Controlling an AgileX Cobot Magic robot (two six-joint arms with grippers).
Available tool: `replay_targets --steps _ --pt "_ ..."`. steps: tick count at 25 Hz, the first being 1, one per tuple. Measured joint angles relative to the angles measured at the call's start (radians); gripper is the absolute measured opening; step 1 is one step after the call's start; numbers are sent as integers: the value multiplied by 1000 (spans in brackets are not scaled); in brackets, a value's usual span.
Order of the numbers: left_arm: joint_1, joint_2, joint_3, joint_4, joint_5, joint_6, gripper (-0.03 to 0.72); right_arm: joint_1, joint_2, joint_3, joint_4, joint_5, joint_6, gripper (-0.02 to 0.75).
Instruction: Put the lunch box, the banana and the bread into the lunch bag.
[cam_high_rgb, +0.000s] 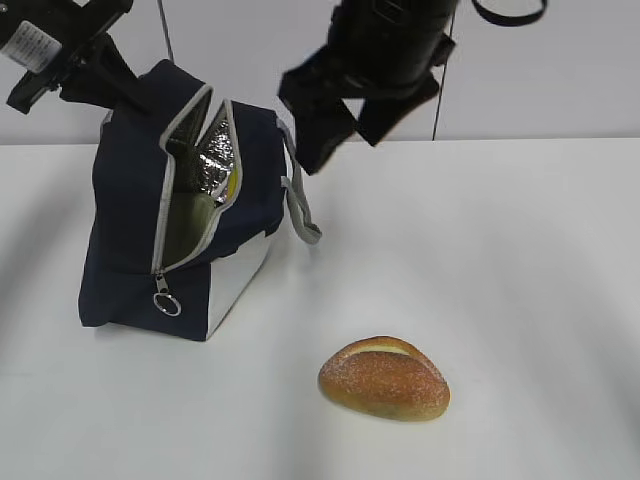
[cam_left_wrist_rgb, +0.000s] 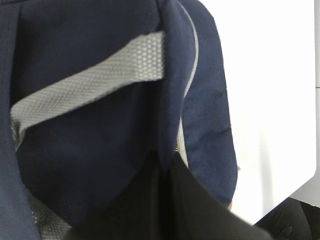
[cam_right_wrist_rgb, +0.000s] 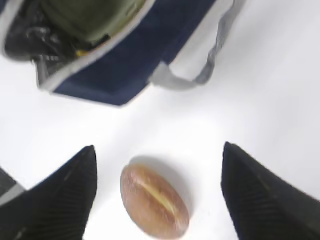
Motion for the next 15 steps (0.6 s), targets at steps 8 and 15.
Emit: replay_targets --steps 8,15 --pt "0 0 0 0 0 0 -3 0 -281 517 -7 -206 -112 565" --pt "0 0 0 0 0 0 -3 0 -344 732 -7 -260 -239 566"
